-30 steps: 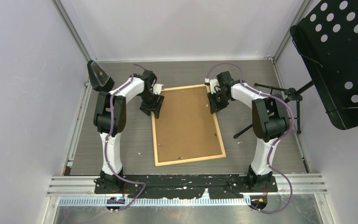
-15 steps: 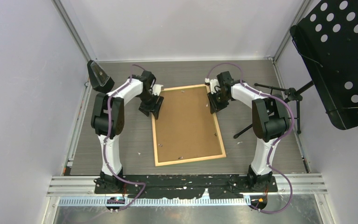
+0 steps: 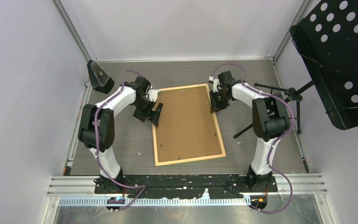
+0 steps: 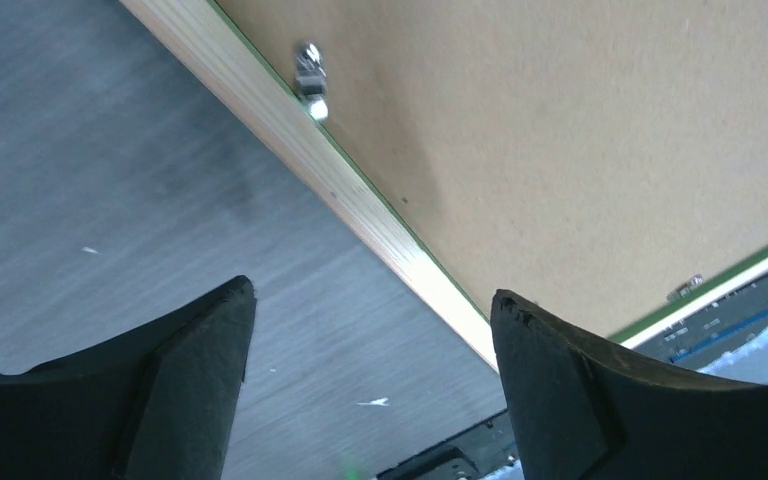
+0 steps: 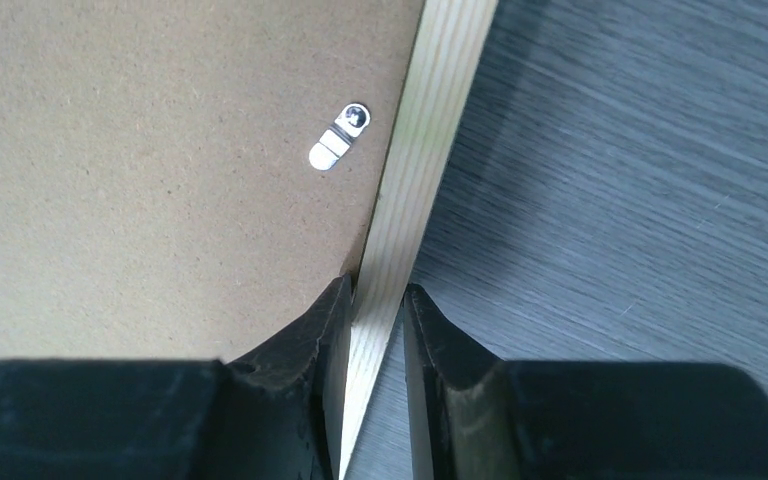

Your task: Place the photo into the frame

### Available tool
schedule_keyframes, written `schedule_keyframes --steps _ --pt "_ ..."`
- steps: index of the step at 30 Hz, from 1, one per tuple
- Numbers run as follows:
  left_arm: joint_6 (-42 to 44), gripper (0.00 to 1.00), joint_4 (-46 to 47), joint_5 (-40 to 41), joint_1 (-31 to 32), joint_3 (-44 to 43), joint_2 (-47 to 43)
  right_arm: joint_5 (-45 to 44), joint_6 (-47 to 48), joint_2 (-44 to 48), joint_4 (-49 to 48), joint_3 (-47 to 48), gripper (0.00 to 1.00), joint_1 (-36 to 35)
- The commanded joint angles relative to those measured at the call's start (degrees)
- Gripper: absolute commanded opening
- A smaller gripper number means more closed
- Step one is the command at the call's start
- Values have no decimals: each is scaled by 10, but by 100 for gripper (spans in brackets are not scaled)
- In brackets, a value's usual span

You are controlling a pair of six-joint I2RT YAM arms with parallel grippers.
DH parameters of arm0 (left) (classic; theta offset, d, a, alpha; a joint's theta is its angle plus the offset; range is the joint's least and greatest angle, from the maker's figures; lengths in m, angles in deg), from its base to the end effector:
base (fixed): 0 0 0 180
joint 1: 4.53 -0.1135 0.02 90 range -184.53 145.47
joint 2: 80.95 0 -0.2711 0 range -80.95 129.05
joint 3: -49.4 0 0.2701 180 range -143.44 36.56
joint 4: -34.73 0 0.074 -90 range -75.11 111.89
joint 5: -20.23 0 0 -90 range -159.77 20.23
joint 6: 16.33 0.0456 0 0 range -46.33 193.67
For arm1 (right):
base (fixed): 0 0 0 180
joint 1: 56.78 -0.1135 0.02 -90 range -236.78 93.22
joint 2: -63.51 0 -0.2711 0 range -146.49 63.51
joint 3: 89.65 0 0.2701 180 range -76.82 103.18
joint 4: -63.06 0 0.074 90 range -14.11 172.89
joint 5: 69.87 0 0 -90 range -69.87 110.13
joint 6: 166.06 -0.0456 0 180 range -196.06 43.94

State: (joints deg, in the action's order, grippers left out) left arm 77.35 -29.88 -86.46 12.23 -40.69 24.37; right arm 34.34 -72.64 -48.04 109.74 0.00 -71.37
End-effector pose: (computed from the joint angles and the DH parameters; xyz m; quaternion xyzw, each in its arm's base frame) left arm 0.3534 -0.1201 0.1882 0.1875 0.9676 -0.1536 0.0706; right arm 0.3972 0.1150 0.1549 -0.1753 0.9594 0.1389 0.1717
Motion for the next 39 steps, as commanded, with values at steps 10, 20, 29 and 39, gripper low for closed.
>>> schedule_keyframes --steps 10,20,29,39 --pt "-22 92 54 -67 27 98 -33 -27 -91 -21 -87 8 5 7" --pt "-61 86 87 -33 57 140 -62 -12 -95 -28 -110 -1 5 6" --pt "-67 81 97 -35 81 149 -40 -23 -110 -17 -129 -3 5 15" --pt "-75 76 93 -31 89 147 -25 -5 -123 -9 -140 -10 5 29"
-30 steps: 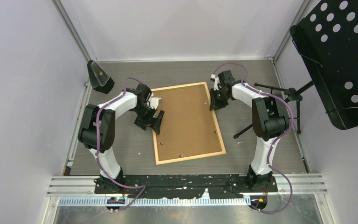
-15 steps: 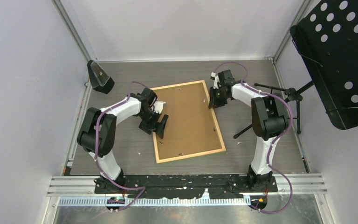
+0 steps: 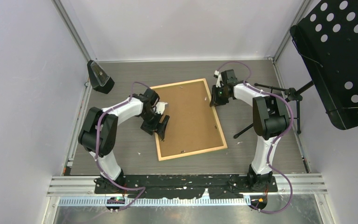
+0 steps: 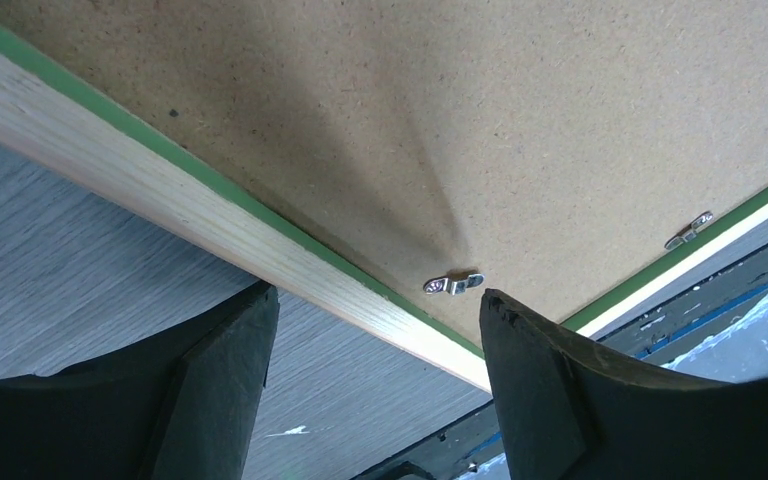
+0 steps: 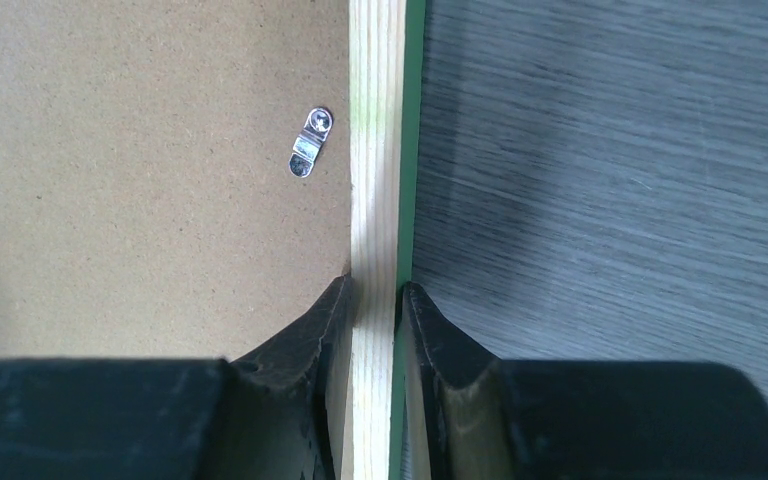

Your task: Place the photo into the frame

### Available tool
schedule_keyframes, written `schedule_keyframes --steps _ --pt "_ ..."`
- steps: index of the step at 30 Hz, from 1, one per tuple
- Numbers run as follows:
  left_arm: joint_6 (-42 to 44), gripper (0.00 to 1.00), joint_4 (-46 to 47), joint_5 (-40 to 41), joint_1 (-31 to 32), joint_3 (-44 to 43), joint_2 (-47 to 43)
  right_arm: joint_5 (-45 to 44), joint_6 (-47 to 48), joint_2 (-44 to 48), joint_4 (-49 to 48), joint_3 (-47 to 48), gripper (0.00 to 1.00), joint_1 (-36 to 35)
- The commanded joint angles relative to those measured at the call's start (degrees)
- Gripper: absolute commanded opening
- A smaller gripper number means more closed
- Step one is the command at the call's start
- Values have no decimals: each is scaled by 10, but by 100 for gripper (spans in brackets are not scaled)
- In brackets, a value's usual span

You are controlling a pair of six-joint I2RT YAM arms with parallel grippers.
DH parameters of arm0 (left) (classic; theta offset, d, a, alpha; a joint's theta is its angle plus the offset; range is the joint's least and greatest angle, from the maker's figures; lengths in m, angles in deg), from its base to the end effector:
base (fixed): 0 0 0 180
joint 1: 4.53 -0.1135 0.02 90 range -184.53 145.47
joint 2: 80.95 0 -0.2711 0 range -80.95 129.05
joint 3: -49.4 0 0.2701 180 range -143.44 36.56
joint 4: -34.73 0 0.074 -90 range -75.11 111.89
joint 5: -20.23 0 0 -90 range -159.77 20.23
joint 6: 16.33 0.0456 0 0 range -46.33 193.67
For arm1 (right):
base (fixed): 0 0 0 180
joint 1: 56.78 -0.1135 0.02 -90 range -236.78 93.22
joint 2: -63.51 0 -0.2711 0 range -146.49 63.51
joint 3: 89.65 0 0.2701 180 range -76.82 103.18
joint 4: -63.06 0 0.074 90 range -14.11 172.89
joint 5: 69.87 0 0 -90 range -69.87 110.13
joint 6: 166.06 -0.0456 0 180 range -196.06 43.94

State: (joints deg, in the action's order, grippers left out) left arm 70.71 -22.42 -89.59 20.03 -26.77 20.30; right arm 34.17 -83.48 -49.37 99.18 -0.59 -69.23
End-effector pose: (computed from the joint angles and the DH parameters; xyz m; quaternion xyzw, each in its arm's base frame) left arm 0.2967 -0.1526 0.1491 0.1956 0.9632 -0.1827 0.0240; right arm 0.4192 0.1039 0.1519 -0.0737 0.9562 0.1607 0.2332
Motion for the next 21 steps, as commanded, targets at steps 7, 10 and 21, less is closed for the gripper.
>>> schedule_keyframes --steps 7,10,21 --pt "-22 76 23 0 21 -5 26 1 -19 17 -43 -11 5 8" --pt "-25 75 18 -2 23 -12 41 3 -20 20 -45 -14 6 8" --pt "-33 71 16 64 57 -8 23 13 -18 26 -44 -15 6 8"
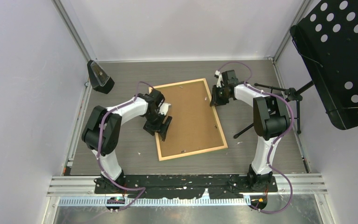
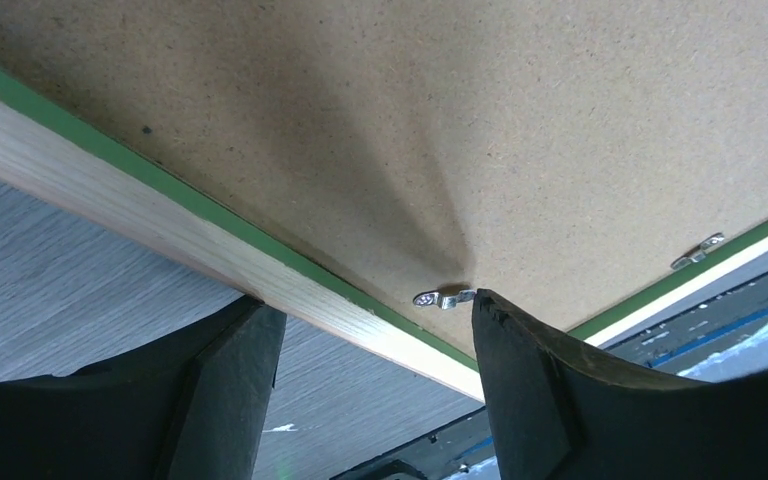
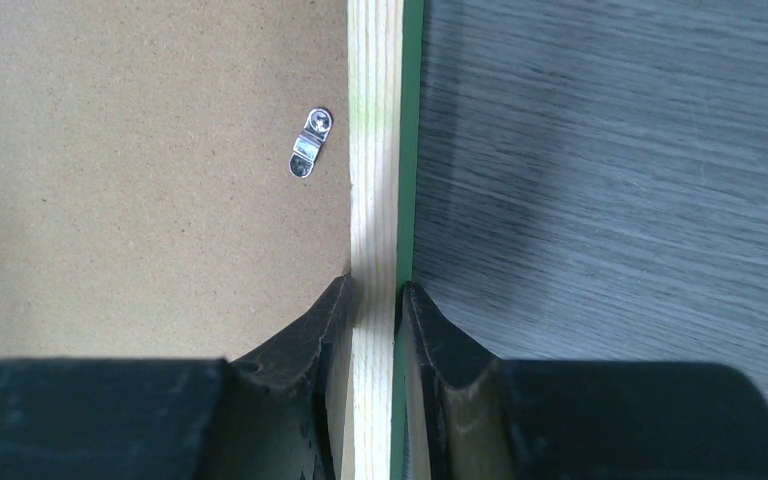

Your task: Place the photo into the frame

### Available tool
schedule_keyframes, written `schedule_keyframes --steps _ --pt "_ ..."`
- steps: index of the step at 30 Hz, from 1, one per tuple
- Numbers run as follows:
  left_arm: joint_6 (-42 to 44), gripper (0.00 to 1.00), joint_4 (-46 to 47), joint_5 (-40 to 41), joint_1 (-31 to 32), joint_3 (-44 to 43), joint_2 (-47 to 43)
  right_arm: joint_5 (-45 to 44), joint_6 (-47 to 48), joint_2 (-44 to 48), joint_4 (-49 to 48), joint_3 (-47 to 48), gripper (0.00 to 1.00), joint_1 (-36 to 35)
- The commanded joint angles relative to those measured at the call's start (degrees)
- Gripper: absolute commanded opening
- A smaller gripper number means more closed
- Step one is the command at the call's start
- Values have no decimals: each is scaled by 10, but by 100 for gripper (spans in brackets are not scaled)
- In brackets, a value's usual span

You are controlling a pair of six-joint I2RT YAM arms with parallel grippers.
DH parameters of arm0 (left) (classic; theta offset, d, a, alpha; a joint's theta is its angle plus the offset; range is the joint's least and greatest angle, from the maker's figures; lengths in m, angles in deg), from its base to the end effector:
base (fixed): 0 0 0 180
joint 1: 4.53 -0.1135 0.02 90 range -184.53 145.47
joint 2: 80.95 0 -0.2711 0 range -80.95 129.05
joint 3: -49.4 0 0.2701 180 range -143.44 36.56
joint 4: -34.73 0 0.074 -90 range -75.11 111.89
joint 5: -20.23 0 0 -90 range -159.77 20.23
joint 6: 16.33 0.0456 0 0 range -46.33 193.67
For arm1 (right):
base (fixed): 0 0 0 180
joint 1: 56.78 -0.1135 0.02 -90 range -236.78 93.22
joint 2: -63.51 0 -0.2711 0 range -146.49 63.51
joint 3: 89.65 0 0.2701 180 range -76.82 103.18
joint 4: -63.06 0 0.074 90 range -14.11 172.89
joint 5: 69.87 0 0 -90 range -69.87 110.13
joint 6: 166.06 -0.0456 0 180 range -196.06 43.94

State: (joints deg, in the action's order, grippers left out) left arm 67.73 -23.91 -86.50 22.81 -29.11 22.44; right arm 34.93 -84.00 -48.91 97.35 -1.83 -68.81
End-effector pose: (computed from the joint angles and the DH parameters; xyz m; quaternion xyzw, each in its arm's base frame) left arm 0.2970 -0.1683 0.1467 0.1915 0.9691 -0.1552 0.0120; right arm 0.4181 0.1010 0.1506 -0.0686 0.9535 0.1683 0.2404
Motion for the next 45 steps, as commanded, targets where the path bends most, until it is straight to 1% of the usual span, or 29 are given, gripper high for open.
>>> schedule_keyframes --steps 1,3,6,12,17,21,23,26,30,37,45 --pt "-3 71 33 46 38 18 -6 6 -12 21 -26 -3 5 3" --pt "-4 75 38 69 50 23 -16 8 -12 21 -26 -2 5 3" --pt "-11 76 42 79 55 25 -18 13 -12 20 -26 -2 6 3" --pt "-13 77 34 67 55 12 8 19 -11 25 -26 -6 5 3" --pt "-10 76 39 54 55 12 5 14 -8 30 -29 -8 5 3" --pt "-4 77 37 48 52 3 5 14 -27 32 -50 -17 5 4" --pt "0 81 36 51 47 0 -3 8 -36 36 -60 -24 5 4" --pt "5 90 29 51 33 -10 -20 1 -59 43 -89 -44 5 8" --pt "10 94 25 51 21 -15 -36 -7 -92 52 -116 -60 5 21" --pt "15 94 19 62 16 -24 -28 -24 -144 74 -161 -84 6 36" --pt "13 94 11 49 11 -57 8 -23 -150 70 -169 -80 5 37"
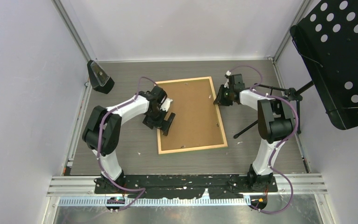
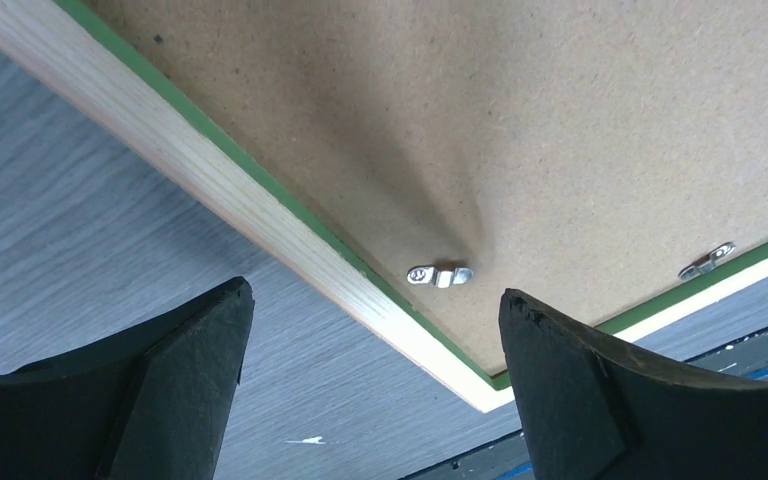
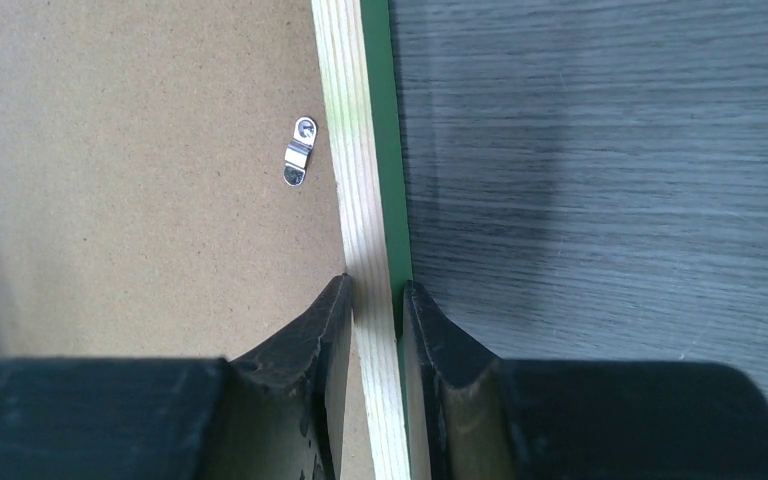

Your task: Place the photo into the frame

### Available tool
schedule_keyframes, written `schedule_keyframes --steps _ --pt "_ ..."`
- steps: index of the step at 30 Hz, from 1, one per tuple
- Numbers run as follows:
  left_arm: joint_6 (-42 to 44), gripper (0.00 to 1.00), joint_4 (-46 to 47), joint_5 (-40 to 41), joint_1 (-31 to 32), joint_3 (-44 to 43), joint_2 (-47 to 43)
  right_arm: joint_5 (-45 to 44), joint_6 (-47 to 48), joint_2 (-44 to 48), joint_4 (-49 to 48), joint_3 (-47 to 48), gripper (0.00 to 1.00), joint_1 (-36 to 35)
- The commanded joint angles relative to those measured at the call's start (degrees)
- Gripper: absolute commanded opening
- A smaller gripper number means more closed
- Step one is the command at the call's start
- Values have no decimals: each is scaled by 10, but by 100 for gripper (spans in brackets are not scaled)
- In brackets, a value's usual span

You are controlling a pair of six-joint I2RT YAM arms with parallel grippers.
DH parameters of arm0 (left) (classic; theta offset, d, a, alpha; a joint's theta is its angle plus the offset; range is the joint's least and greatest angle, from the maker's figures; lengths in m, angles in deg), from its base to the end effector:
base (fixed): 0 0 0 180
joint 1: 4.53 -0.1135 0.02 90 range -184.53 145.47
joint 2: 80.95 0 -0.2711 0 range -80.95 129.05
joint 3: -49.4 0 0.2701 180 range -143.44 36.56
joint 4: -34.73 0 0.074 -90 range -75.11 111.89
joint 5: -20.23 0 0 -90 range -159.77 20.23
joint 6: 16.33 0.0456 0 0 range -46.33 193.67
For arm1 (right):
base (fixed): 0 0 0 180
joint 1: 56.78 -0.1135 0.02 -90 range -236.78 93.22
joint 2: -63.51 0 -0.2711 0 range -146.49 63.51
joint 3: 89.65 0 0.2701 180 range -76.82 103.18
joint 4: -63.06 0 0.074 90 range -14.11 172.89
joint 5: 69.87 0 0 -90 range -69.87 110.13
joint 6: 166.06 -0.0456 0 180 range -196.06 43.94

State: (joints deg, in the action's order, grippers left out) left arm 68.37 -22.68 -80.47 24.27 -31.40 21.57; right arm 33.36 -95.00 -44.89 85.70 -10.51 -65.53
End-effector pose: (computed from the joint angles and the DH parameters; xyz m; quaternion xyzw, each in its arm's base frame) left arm 0.3045 -0.1770 0.1615 0.2105 0.9686 -0.1164 0.0629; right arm 0.4079 0.0733 0.1456 0.0459 0.9386 0.1833 0.2887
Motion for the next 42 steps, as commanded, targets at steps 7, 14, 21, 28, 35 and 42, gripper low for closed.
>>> schedule_keyframes --steps 7,14,21,28,35,42 --pt "-1 88 -26 -7 -10 -82 60 4 -39 32 -54 3 5 4" --pt "-9 81 -5 -8 -22 -40 49 11 -33 36 -53 0 6 4" --pt "-9 77 13 -12 -21 -5 35 11 -27 35 -51 0 6 4" --pt "-17 77 18 -11 -21 -9 47 14 -25 34 -48 3 5 4" --pt "-21 72 18 -8 -17 -6 46 12 -17 32 -41 10 5 4" --pt "-23 67 15 -18 -13 -10 57 8 -8 34 -29 22 5 4"
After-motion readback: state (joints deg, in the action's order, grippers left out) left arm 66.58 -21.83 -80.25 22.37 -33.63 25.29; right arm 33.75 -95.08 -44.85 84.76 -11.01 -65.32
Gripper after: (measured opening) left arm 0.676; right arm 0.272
